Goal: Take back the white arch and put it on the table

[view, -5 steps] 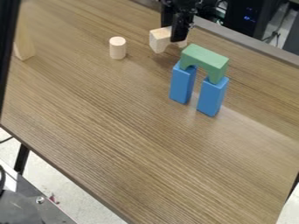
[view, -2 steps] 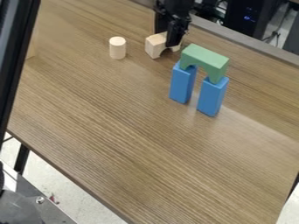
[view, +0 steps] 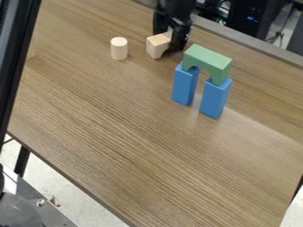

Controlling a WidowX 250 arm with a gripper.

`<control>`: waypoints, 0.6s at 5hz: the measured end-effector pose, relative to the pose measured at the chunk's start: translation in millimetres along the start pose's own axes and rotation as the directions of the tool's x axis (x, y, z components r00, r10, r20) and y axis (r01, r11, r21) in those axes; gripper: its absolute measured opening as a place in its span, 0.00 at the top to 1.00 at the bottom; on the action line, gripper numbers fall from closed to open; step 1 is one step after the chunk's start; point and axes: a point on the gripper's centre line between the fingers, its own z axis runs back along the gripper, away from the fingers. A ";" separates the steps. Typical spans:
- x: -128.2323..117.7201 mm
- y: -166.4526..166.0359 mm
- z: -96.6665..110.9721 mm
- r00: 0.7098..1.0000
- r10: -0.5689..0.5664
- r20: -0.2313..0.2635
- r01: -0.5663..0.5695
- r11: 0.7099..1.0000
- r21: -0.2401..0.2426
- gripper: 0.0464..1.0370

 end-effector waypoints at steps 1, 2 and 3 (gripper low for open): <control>-2.2 -3.0 -2.7 1.000 -0.005 0.007 0.005 1.000 -0.005 0.04; -5.4 -2.7 28.5 0.996 -0.005 0.092 0.001 0.999 0.040 0.04; -18.8 -10.1 51.4 0.986 -0.007 0.166 -0.002 0.999 0.052 0.04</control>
